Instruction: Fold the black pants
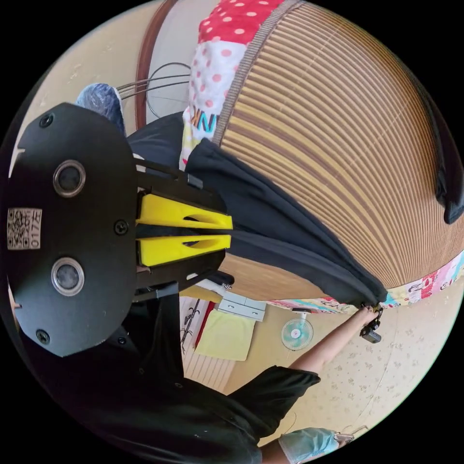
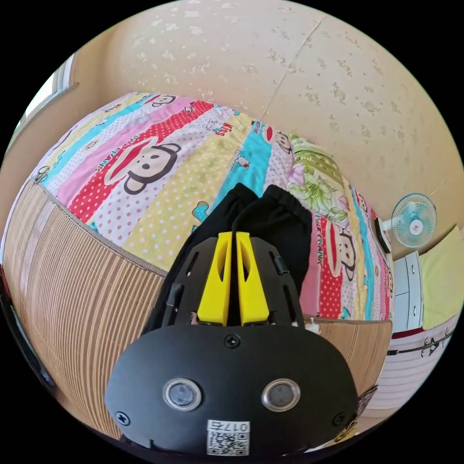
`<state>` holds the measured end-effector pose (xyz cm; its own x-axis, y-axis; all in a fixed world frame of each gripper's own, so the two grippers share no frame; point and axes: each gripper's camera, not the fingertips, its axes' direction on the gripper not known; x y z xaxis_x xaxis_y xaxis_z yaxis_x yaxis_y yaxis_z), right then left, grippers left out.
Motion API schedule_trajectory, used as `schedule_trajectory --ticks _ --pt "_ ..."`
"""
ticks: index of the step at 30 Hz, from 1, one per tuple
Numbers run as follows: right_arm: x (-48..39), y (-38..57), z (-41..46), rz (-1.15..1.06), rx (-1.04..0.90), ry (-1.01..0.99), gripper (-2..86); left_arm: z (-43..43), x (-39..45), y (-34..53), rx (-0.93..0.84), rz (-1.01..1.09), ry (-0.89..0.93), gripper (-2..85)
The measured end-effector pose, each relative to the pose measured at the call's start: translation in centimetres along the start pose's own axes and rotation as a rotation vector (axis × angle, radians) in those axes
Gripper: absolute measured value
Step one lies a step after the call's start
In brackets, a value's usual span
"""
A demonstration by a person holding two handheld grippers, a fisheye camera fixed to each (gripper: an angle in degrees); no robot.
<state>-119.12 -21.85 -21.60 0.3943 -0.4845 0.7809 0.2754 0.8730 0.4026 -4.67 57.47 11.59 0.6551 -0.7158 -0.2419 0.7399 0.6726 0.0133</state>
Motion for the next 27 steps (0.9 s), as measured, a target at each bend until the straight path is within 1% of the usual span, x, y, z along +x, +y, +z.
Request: schedule_trajectory --ticks 3,7,11,12,15,17,18,19,20,23,25,26,27 --pt "-0.2 0.8 1.4 0.100 0.022 -0.038 1.9 -0.1 -0.9 -0.7 -0.007 0.001 -0.006 -0.1" --pt "0.8 0.1 1.1 0.077 0.008 -0.052 1.8 -0.1 -0.8 -0.1 0.008 -0.013 0.037 -0.1" --pt "2.8 -0.8 -0.6 0.118 0.036 -0.054 1.8 -1.8 1.8 0.6 -0.015 0.158 0.191 -0.2" --pt "3.5 -1.0 -0.8 0.151 0.039 -0.075 1.9 -2.3 1.9 0.6 -0.011 0.169 0.196 -0.2" --pt "5.0 -1.4 0.1 0.199 0.032 -0.157 2.4 -4.2 1.4 0.0 0.015 0.152 0.105 -0.1" --pt "5.7 -1.4 1.5 0.204 -0.025 -0.208 2.9 -4.4 0.4 -0.6 0.024 0.090 -0.020 0.2" --pt "6.3 -1.1 2.0 0.213 -0.038 -0.243 3.5 -4.3 0.2 -0.7 0.026 0.082 -0.039 0.2" --pt "6.8 -0.3 1.7 0.209 -0.005 -0.284 3.9 -4.2 0.0 -0.8 0.035 0.074 -0.063 0.4" --pt "7.0 0.2 1.4 0.198 0.014 -0.302 4.2 -3.9 -0.1 -0.9 0.042 0.062 -0.085 0.5" --pt "6.7 4.7 -0.6 0.023 0.046 -0.330 5.1 -3.5 -0.2 -0.8 0.056 0.035 -0.114 1.0" --pt "7.0 12.1 -3.6 -0.165 0.052 -0.390 5.5 -3.5 0.1 -0.7 0.054 0.044 -0.124 1.3" --pt "7.4 14.3 -4.4 -0.194 0.045 -0.412 5.6 -3.6 0.5 -0.6 0.048 0.051 -0.133 1.6" --pt "8.2 18.7 -5.9 -0.223 0.007 -0.460 5.7 -3.6 0.7 -0.5 0.043 0.054 -0.139 1.8"
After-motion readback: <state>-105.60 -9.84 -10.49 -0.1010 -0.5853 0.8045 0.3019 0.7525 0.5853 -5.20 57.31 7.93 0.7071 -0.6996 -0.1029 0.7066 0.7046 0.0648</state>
